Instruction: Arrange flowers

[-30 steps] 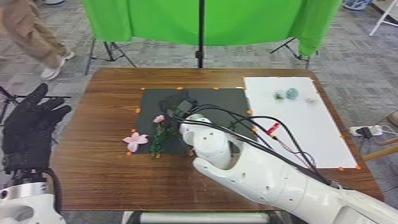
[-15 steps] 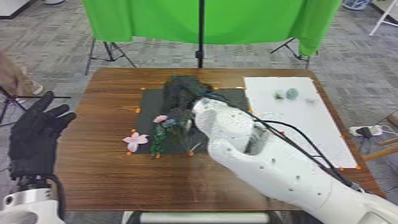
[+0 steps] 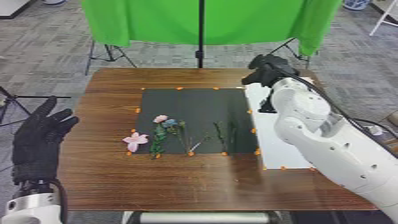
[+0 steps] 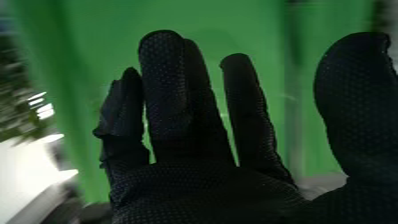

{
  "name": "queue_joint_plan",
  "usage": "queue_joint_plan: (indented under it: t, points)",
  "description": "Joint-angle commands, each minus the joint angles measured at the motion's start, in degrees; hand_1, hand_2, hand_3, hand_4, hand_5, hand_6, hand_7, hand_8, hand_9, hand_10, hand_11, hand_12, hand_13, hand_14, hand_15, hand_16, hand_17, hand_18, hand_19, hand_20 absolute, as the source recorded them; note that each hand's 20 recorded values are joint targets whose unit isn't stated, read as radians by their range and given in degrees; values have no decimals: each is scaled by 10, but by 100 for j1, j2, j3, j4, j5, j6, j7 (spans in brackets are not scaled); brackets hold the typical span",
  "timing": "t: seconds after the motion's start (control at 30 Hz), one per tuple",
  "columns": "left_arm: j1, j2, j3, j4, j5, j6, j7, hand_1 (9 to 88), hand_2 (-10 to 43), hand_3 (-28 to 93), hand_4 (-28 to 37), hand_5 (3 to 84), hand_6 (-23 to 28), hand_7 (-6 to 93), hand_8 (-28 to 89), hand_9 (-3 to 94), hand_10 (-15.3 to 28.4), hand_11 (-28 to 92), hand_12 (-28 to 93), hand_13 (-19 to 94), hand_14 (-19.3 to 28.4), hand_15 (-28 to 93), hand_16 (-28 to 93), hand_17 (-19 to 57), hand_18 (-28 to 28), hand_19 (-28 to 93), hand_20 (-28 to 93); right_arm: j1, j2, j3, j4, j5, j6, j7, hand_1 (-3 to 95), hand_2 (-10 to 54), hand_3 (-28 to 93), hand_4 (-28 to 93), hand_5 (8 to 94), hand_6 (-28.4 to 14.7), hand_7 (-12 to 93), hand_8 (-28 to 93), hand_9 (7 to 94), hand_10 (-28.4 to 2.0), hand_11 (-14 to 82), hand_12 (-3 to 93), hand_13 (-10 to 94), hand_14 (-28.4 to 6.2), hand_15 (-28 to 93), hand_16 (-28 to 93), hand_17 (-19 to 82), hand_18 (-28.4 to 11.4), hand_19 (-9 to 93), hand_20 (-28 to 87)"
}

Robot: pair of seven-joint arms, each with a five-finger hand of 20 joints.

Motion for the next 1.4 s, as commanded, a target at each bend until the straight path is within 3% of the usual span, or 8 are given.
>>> queue_joint_plan:
  t: [0.03,0.23,0.33,0.43,0.67,0.93,1.1,1.4]
  points:
    - [49,-73,49,-5,12,23,26,251,80,742,-223,355,86,139,-82,338,201,350,153,240,245,639,-89,-74,207,488,351,112,607,153,1039,-15,-195,697,312,-95,758,-283,484,-10,122,-115,523,-190,205,139,507,-143,730,81,211,-227,855,420]
    - [-45,-193,53,18,114,-69,-69,250,79,743,-224,355,86,139,-82,338,200,352,153,239,244,639,-89,-74,207,488,351,-118,412,413,1484,-5,-801,890,321,-95,772,-282,456,-12,124,-114,491,-195,189,138,493,-146,738,70,210,-223,865,420]
    - [-152,-303,34,55,92,-253,-206,250,79,743,-224,355,86,139,-82,338,199,351,152,239,244,639,-89,-74,207,488,351,-219,498,325,1485,27,-804,1043,330,-95,774,-283,441,-12,124,-114,477,-193,185,139,481,-147,740,66,206,-217,868,420]
    - [-81,-321,42,62,-136,-350,-24,250,79,743,-224,354,86,139,-82,338,199,352,152,240,244,639,-89,-74,208,488,352,-88,392,254,1638,-55,-949,959,331,-95,779,-283,430,-6,129,-115,469,-193,181,139,474,-147,740,61,202,-217,869,419]
    - [-117,-315,63,93,-259,-448,129,250,78,743,-224,355,86,139,-82,338,201,350,152,241,244,639,-88,-74,208,488,353,-24,327,239,2011,-144,-1087,1005,344,-95,781,-283,432,12,139,-122,477,-188,178,139,475,-145,742,54,200,-214,868,418]
    - [-169,-412,86,126,-192,-506,50,249,79,743,-225,354,86,138,-81,339,201,349,153,240,245,639,-88,-74,208,488,354,215,328,59,2406,-329,-1104,966,366,-95,776,-283,447,27,148,-129,499,-181,179,137,495,-133,737,50,212,-210,875,415]
    - [-179,-313,130,127,-249,-486,145,249,80,741,-226,355,86,136,-81,339,201,350,153,240,245,639,-88,-74,208,488,354,296,380,-299,2419,-676,-891,832,407,-95,762,-283,532,57,164,-146,572,-149,197,135,560,-105,713,63,233,-208,883,407]
    - [-193,-286,166,143,-250,-533,72,249,80,741,-226,355,86,137,-82,339,201,350,153,240,245,639,-88,-74,208,488,354,50,298,-260,2389,-925,-998,759,375,-95,764,-283,480,23,140,-134,556,-161,201,138,548,-113,718,76,240,-214,893,406]
